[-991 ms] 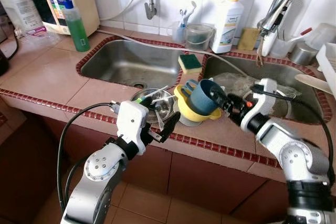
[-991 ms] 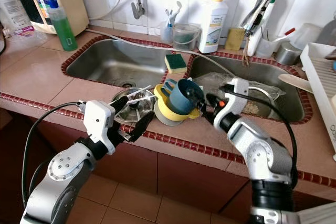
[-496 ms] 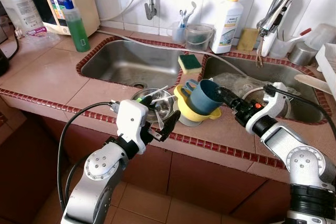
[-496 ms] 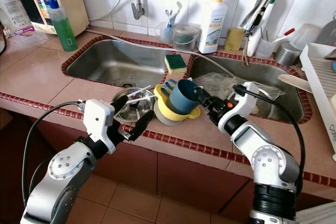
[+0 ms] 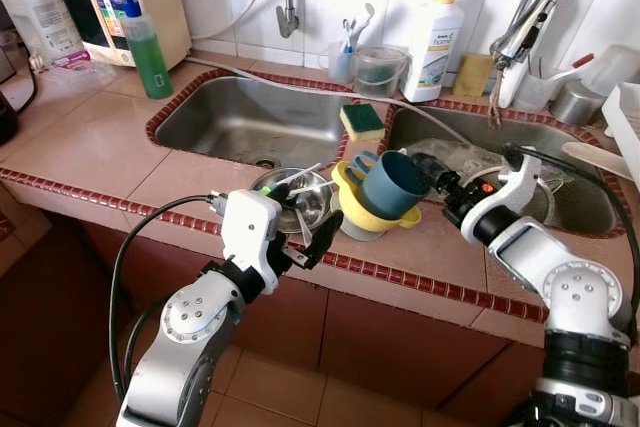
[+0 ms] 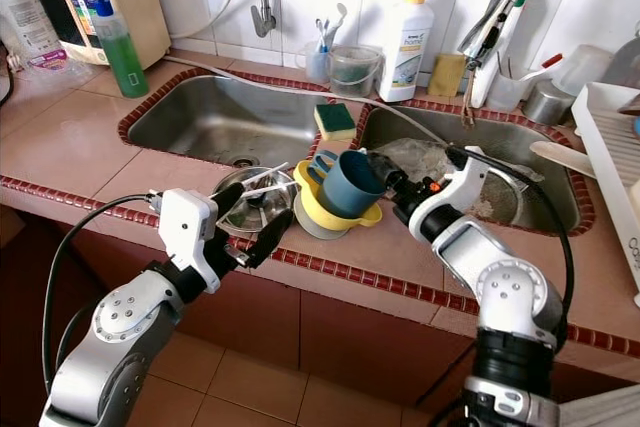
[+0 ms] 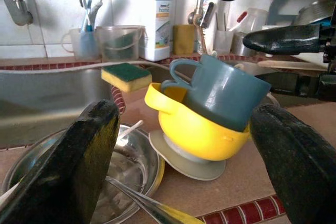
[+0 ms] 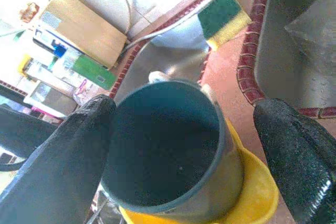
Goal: Kitchen organization
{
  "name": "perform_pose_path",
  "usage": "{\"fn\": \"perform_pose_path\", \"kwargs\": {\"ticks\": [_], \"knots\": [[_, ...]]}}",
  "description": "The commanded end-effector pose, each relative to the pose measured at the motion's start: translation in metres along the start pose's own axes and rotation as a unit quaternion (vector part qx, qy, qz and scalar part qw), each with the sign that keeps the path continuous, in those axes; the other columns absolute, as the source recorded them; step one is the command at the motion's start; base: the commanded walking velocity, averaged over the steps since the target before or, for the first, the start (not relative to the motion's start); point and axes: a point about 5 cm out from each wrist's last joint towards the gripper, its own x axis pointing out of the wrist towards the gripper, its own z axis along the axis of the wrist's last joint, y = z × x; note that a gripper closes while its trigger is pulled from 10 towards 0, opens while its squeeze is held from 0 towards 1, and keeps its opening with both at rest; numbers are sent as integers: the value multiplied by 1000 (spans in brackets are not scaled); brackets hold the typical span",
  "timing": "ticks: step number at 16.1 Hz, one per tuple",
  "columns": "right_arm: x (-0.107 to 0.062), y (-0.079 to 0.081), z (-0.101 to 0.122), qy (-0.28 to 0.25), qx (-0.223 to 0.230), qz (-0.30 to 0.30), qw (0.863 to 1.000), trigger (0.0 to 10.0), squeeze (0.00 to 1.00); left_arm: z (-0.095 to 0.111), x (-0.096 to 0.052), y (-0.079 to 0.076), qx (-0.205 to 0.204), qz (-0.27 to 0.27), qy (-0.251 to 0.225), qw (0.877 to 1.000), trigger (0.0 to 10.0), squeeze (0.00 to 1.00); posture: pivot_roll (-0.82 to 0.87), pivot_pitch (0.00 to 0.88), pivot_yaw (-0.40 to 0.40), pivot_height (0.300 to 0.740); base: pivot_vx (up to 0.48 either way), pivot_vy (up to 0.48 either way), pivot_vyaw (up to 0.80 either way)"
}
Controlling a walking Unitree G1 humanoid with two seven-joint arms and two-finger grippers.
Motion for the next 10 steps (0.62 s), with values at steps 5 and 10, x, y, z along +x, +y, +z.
{"fn": "perform_pose_path", "kwargs": {"ticks": [5,10], "knots": [[1,-12,1,27,15,-47,998,10000,0,6,-2,0,-1,6,-10,1000,10000,0,-131,43,-12,740,0,0,0],[1,-14,-1,44,25,-46,998,6039,0,6,-3,-1,-4,8,-9,1000,10000,0,-133,54,-12,740,0,0,0]]}}
